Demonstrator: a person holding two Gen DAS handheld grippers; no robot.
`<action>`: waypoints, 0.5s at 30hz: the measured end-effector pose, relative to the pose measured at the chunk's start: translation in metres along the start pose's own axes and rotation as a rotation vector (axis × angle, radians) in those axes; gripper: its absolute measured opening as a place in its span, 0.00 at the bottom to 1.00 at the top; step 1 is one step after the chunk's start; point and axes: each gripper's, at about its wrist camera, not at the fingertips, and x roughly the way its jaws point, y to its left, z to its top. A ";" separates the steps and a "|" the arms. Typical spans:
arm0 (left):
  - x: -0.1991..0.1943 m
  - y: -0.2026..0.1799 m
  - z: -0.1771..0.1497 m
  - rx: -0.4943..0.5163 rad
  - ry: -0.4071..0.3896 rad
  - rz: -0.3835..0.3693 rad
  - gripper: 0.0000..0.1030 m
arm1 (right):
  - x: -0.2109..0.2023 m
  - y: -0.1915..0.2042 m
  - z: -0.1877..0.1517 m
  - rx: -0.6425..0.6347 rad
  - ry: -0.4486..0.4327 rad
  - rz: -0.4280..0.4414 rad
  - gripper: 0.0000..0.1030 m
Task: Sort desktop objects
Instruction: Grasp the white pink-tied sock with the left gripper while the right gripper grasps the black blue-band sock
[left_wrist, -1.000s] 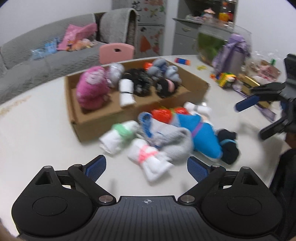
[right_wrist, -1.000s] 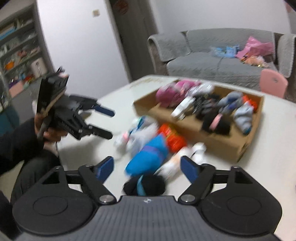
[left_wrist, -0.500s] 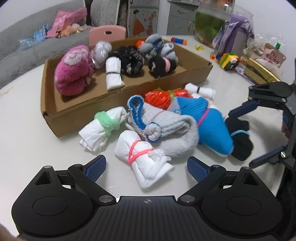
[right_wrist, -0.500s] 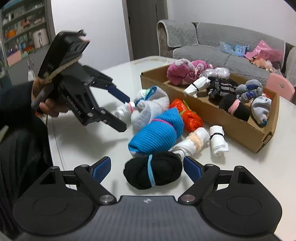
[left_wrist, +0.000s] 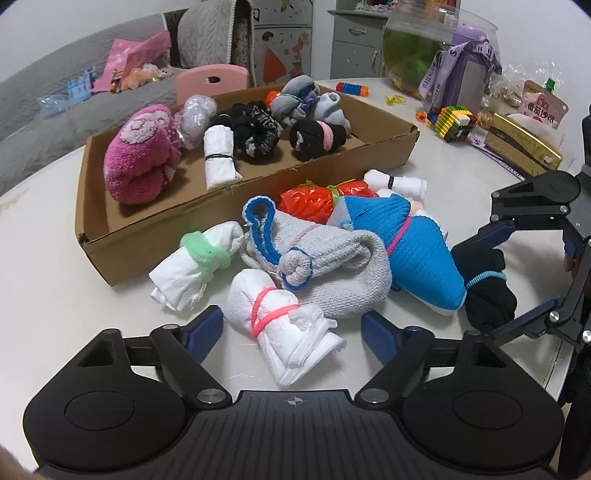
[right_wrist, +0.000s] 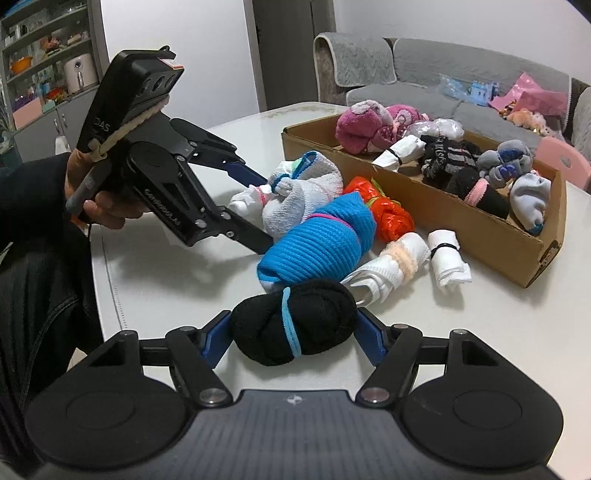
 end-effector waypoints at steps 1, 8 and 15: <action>0.000 0.000 0.000 0.002 -0.001 0.001 0.80 | 0.000 0.001 -0.001 0.002 -0.003 0.003 0.65; -0.007 -0.003 -0.003 0.000 -0.002 0.008 0.57 | -0.003 0.004 -0.002 0.015 -0.010 -0.001 0.64; -0.014 -0.002 -0.006 -0.011 0.003 0.034 0.34 | -0.004 0.007 -0.003 0.023 -0.013 0.004 0.63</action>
